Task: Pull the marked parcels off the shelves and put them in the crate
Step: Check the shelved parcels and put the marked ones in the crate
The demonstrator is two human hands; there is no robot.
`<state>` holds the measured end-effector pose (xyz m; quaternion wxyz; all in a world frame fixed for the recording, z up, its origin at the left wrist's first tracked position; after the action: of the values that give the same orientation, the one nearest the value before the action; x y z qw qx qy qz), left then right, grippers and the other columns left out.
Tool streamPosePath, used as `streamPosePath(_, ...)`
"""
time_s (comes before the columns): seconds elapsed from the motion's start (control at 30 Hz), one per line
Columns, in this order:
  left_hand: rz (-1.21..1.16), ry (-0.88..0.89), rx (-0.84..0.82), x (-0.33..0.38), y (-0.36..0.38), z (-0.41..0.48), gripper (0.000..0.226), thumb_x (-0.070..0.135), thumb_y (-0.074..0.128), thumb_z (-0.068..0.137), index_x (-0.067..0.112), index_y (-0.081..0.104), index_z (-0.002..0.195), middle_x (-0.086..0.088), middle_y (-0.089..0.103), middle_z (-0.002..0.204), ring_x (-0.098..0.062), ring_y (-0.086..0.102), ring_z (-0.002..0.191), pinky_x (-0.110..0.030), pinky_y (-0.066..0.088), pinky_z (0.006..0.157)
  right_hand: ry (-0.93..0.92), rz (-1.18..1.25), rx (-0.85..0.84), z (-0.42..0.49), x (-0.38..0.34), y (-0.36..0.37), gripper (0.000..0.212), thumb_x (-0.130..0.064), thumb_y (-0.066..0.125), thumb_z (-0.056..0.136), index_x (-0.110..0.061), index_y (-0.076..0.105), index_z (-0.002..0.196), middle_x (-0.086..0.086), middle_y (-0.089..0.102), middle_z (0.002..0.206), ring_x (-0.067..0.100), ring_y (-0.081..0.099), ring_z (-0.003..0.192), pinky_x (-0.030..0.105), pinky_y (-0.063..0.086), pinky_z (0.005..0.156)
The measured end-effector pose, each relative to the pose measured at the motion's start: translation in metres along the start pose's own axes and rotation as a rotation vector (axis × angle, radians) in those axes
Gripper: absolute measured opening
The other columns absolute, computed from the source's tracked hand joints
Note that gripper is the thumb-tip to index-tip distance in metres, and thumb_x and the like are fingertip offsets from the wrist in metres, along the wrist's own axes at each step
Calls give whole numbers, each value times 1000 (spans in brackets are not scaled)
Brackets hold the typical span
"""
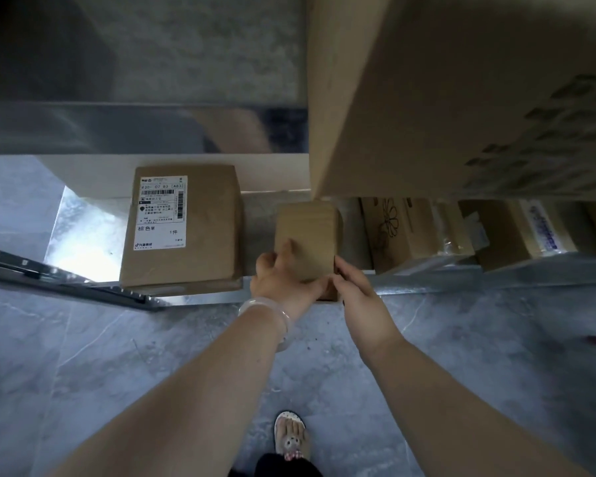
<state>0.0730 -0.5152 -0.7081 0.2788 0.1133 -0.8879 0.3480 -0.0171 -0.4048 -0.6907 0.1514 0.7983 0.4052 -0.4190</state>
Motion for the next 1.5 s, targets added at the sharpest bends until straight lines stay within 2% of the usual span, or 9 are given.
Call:
streamPosePath(0.2,-183,-71,-8,-23,-2,-16,102,52,75,69,44,15,152,2,16,154,-31,33,137,-39,34,111,-97,-60,-25,-24,8,13,31,-33,46,100,-47,58,125,-19,49,139,-5,43,125,9,33,93)
streamPosePath(0.47,-598,13,-147,-26,-16,-32,80,50,70,73,57,30,142,19,47,128,-8,60,109,-21,51,87,4,-204,149,-12,0,-23,69,-41,62,90,-34,29,150,-9,27,156,13,26,144,40,25,117)
streamPosePath(0.63,-673,-54,-192,-28,-12,-35,47,55,54,90,62,39,134,14,55,139,-16,50,129,-47,34,114,-83,-142,15,-21,-7,-10,30,-32,57,95,-51,61,118,-30,65,112,-4,57,111,17,44,88)
streamPosePath(0.8,-505,42,-33,-29,-23,-34,48,31,49,101,38,38,147,7,51,143,-13,51,124,-40,42,109,-175,-131,69,-35,-8,1,43,-30,58,96,-42,52,137,-34,57,122,-21,49,109,2,40,86)
streamPosePath(0.97,-388,94,-64,-19,-23,-41,83,59,63,83,43,20,152,20,43,127,-2,43,117,-19,37,91,-280,-344,133,-51,-1,13,51,-29,55,96,-31,42,145,-18,35,145,-32,33,110,-8,30,82)
streamPosePath(1.1,-457,45,-125,-10,-18,-48,107,52,82,68,39,18,153,16,44,130,-2,45,110,-10,39,76,-306,-409,148,-64,-1,11,48,-30,50,98,-32,43,145,-14,32,150,-11,28,132,8,30,104)
streamPosePath(1.23,-462,54,-131,-3,-25,-61,90,42,79,75,38,28,149,18,51,127,4,54,100,-10,44,74,-336,-473,165,-84,-17,-4,45,-27,50,97,-36,46,141,-18,32,148,-4,25,133,23,31,111)
streamPosePath(1.4,-606,69,-260,17,-34,-98,87,50,77,62,42,43,142,10,70,118,-13,68,106,-38,53,96,-149,-84,233,-119,-44,-36,52,-19,58,94,-56,43,127,-22,47,134,-13,46,116,12,41,88)
streamPosePath(1.5,-542,106,-352,33,-34,-128,70,46,74,72,52,45,136,12,72,114,-11,70,100,-31,56,84,-99,25,258,-154,-56,-50,55,-20,57,95,-54,42,135,-34,58,111,-15,58,96,11,47,71)
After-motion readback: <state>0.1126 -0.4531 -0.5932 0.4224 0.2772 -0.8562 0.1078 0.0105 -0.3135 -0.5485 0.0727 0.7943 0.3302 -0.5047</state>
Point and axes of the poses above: each hand's wrist, its own z-axis towards the middle knuckle, its own y-axis out of the palm, x = y × z, the point moved 5 cm from there along z, towards the middle knuckle
